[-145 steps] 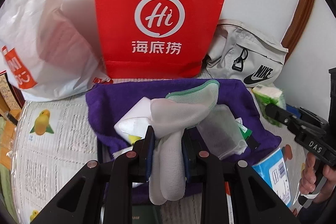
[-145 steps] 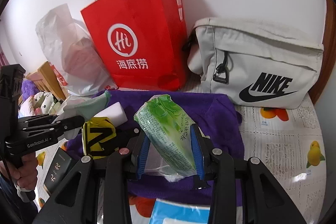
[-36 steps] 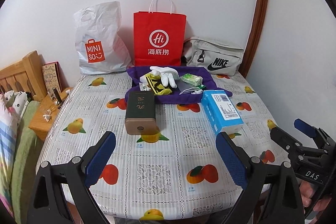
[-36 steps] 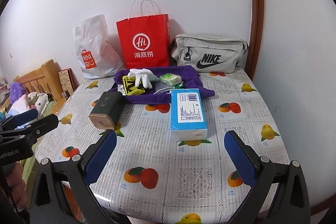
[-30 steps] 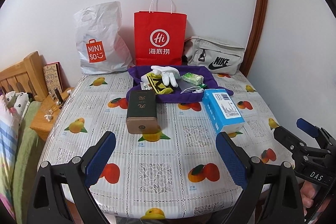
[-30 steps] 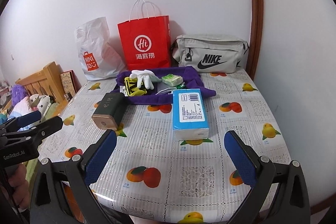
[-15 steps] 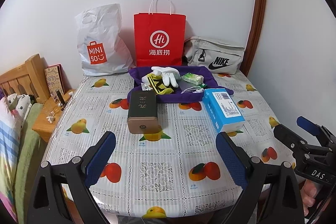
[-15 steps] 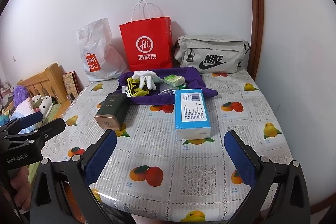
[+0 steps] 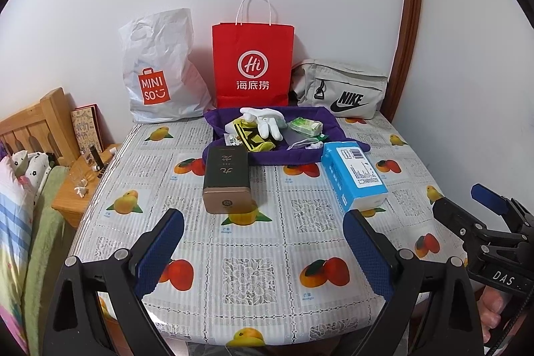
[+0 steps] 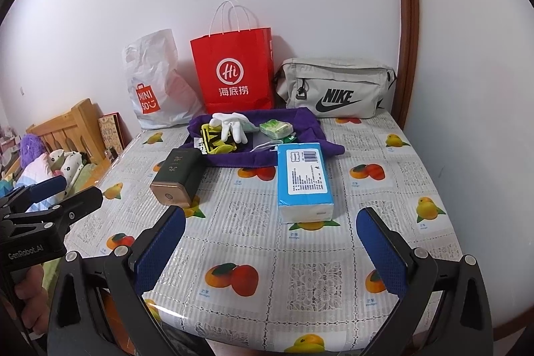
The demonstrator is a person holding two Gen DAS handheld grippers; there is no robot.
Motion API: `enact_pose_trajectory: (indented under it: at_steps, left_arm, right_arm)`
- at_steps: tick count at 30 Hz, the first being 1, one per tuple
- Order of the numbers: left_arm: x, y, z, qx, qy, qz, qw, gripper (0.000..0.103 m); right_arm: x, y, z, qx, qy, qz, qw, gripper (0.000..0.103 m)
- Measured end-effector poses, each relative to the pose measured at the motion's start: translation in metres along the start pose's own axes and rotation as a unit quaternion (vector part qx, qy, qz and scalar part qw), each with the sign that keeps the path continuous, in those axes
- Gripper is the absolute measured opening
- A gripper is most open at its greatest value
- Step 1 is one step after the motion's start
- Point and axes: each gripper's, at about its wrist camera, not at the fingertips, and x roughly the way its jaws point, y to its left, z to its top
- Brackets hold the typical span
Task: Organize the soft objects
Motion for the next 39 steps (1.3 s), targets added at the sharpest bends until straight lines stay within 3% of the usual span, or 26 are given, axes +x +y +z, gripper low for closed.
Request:
enact_pose_trajectory:
  at_steps: [39]
  left_arm:
    - [-0.0031, 0.0006, 0.0003, 0.001, -0.001, -0.001, 1.0000, 0.097]
  right_arm:
    - [-0.0042, -0.0042, -0.0007, -0.001, -0.007, -0.003, 1.000, 0.101]
